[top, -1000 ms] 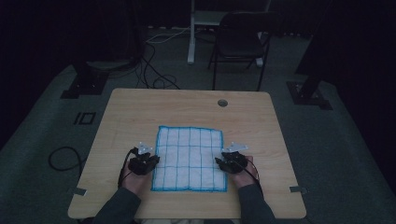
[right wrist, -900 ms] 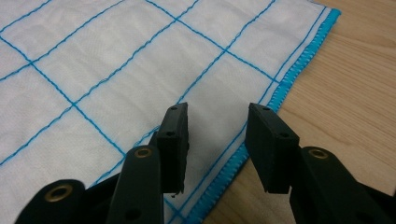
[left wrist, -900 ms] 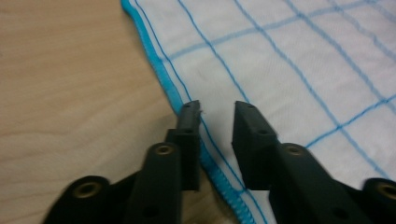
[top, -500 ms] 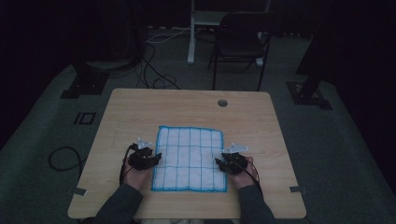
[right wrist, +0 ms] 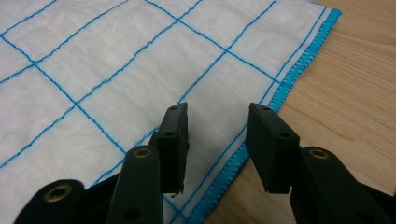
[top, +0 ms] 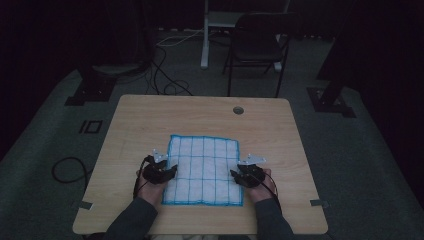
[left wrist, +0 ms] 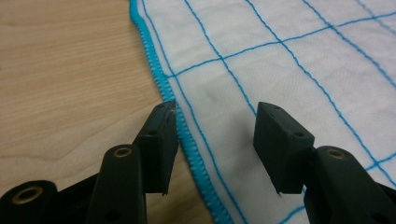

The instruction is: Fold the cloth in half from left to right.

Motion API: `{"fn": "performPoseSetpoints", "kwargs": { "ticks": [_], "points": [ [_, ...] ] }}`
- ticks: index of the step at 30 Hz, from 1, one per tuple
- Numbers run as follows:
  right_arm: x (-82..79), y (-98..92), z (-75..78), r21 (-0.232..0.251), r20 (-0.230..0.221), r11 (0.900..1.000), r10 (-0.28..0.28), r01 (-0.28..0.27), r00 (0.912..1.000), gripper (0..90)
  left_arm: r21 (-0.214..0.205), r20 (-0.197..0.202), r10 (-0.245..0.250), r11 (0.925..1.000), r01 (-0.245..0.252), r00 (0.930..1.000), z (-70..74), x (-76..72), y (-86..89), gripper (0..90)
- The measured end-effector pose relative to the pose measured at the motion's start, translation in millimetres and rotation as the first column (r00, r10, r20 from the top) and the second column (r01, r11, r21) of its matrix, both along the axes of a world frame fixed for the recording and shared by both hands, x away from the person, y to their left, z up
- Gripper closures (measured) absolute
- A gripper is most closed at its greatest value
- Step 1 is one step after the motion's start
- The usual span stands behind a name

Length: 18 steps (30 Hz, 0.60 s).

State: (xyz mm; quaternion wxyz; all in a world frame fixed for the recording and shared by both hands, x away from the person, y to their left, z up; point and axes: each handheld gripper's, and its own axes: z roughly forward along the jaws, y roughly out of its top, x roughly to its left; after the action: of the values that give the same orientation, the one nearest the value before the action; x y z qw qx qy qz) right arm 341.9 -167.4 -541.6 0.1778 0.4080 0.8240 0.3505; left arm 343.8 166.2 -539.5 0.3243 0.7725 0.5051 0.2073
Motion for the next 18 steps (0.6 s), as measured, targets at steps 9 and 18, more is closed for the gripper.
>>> {"fn": "performPoseSetpoints", "kwargs": {
  "ticks": [9, 18],
  "points": [
    [-1.3, 0.5, 0.4, -0.003, -0.003, 1.0, 0.001, -0.001, 1.0, 59.0, -0.019, 0.0, 0.004, 0.9998, -0.004, 1.0, 0.1, -2.4, -4.4, 67.1],
    [-5.0, -1.6, 3.2, 0.007, 0.012, 0.9998, -0.02, 0.02, 0.9997, 61.9, -0.066, -0.038, -0.007, 0.9978, 0.004, 0.9992, 1.5, 0.2, 0.1, 84.4]
  ]
}}
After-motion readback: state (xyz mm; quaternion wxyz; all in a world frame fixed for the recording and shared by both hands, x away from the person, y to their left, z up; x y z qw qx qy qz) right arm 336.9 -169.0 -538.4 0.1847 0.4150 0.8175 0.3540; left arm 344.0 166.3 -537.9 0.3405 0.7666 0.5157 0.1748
